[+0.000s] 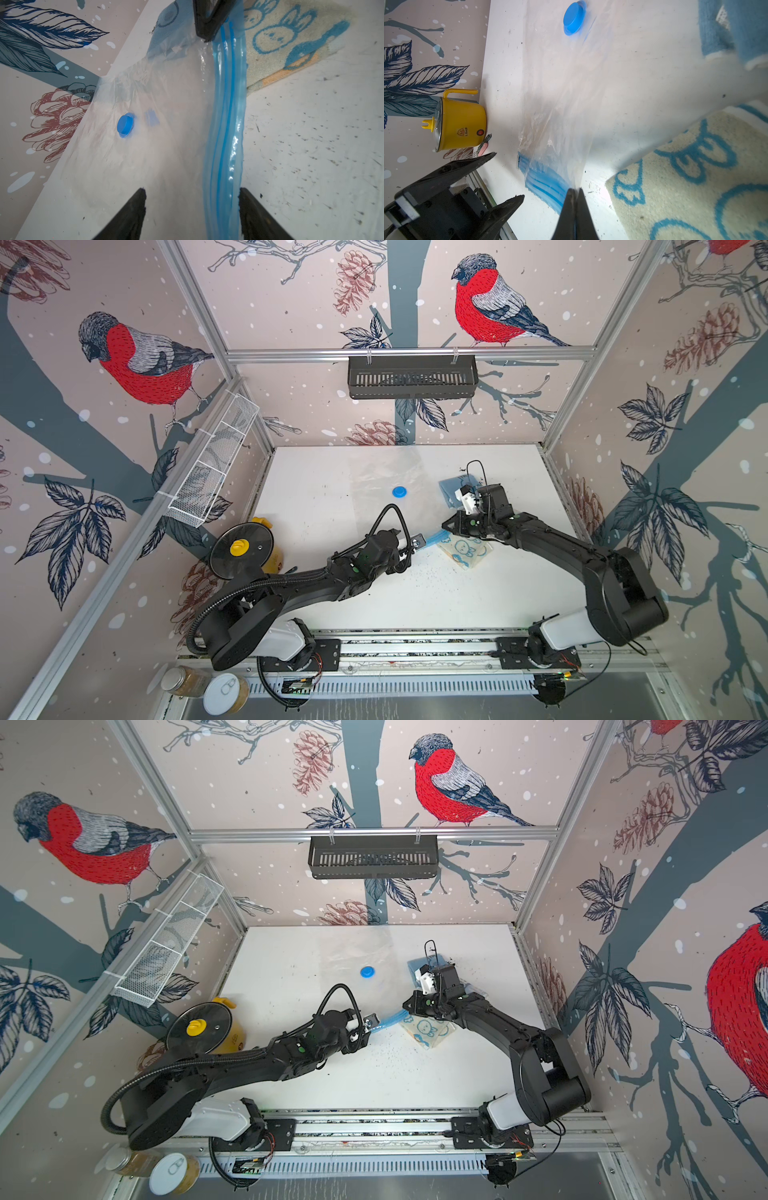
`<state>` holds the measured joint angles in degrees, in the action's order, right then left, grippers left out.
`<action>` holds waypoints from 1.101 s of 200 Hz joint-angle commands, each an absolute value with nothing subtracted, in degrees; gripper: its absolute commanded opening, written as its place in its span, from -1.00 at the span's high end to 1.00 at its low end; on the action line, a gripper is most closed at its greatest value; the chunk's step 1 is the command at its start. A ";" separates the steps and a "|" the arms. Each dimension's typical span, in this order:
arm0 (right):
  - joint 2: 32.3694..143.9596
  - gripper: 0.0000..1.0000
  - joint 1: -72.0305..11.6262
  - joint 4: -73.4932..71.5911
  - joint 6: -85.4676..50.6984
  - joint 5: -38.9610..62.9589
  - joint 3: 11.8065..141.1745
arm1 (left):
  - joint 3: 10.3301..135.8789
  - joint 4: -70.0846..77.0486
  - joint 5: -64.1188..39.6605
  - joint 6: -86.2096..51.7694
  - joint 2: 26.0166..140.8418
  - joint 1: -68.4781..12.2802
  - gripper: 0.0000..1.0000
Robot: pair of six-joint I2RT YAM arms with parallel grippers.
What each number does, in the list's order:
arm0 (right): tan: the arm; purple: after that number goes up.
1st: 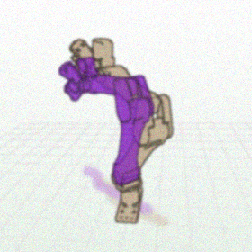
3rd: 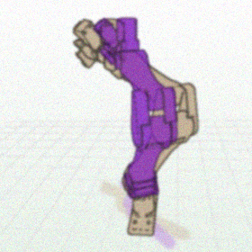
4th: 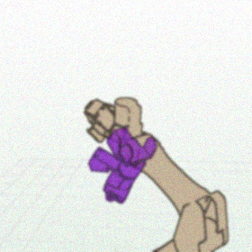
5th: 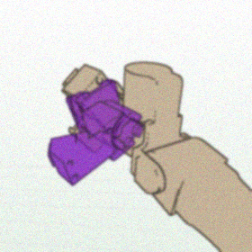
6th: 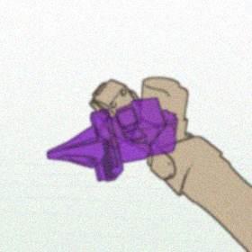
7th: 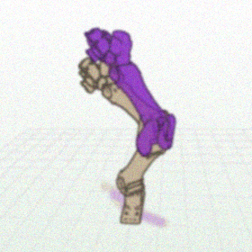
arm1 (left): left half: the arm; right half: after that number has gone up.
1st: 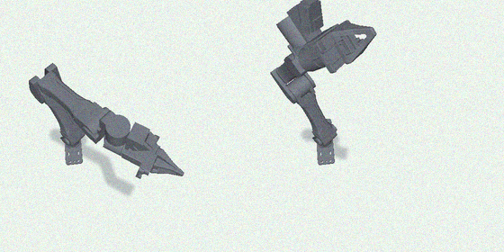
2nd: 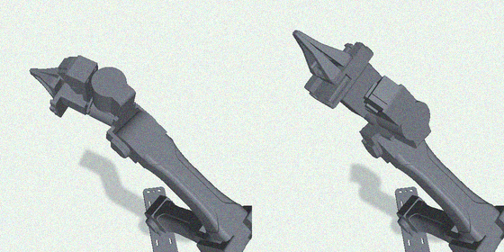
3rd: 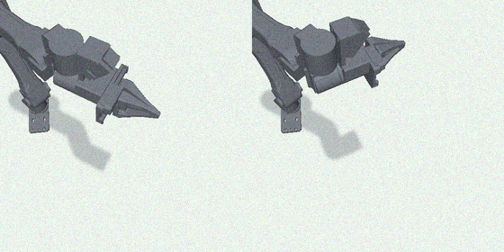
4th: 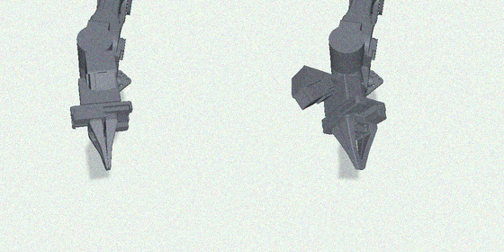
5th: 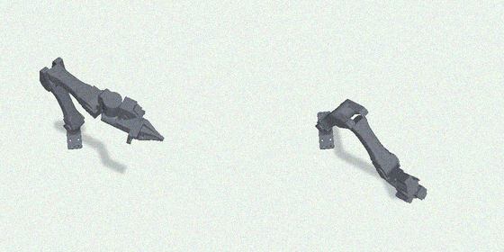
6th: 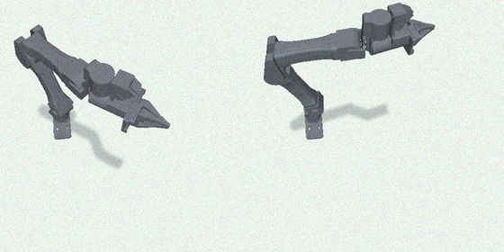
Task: Place the folded towel into the vacuum bag
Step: Open the vacuum bag at the center of the board.
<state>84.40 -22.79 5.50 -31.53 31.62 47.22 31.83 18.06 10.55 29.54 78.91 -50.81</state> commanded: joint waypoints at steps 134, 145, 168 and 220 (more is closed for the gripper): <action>83.59 0.98 -22.63 2.62 -32.44 33.05 46.32 | 32.87 30.01 18.39 26.19 85.87 -50.80 0.51; 83.71 0.98 -22.63 2.46 -32.65 33.06 46.43 | 32.97 30.01 17.80 25.84 85.87 -50.79 0.61; 84.11 0.98 -22.59 2.08 -32.97 33.05 46.54 | 34.23 28.71 15.87 25.06 86.72 -50.75 0.83; 83.89 0.78 -22.65 0.81 -34.08 31.29 46.91 | 39.01 22.26 14.88 21.14 87.22 -50.80 1.00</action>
